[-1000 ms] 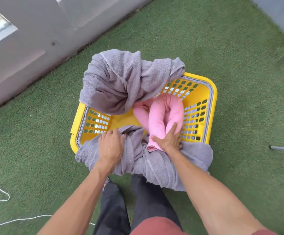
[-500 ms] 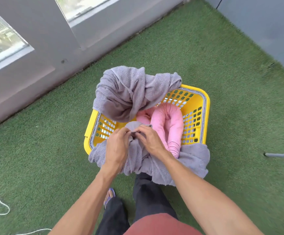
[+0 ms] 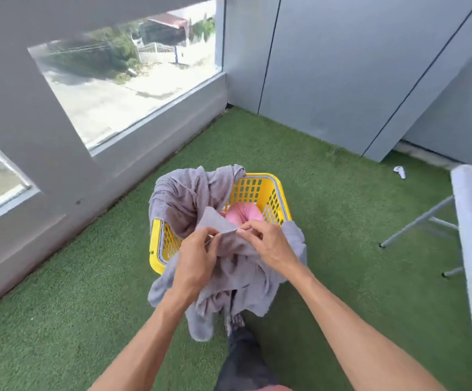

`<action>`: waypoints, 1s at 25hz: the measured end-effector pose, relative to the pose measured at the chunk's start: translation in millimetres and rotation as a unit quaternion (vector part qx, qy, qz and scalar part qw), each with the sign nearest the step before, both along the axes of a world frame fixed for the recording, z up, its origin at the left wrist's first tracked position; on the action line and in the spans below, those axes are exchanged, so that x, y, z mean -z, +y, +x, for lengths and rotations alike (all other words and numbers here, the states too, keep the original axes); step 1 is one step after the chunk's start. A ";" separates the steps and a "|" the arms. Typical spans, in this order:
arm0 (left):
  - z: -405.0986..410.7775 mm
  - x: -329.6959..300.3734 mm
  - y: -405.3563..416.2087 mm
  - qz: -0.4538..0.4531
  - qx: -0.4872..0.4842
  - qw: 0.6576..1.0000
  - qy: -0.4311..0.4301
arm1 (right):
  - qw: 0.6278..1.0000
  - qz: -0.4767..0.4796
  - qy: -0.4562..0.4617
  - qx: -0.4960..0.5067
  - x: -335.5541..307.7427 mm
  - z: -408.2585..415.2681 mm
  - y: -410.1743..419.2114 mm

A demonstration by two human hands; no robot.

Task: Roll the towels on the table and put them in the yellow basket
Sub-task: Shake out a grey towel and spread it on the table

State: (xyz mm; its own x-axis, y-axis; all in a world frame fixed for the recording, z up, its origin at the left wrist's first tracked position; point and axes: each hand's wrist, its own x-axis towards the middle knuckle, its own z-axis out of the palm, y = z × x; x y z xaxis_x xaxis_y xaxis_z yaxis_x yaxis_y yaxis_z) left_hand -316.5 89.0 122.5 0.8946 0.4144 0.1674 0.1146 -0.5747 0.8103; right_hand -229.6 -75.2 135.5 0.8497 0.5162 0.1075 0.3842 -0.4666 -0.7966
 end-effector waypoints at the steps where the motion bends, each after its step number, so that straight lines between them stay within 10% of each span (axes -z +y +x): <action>1: -2.1 -14.5 -9.3 0.016 0.035 0.999 -0.013 | 1.000 0.006 -0.013 0.017 -18.0 -11.8 -17.0; 14: 58.6 -176.3 -211.6 0.099 0.353 0.913 -0.180 | 0.951 -0.013 -0.155 0.267 -197.4 -68.1 -245.0; 25: 190.4 -203.0 -385.2 0.040 0.256 0.958 -0.124 | 0.890 -0.045 -0.263 0.371 -285.3 50.7 -428.2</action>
State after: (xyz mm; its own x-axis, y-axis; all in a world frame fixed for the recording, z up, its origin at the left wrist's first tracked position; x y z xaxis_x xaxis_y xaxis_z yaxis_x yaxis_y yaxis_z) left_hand -126.1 -296.2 325.5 0.9055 -0.0921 0.4142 -0.3899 -0.5657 0.7266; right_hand -178.9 -503.4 420.9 0.8050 -0.1385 0.5769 0.2522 -0.8002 -0.5441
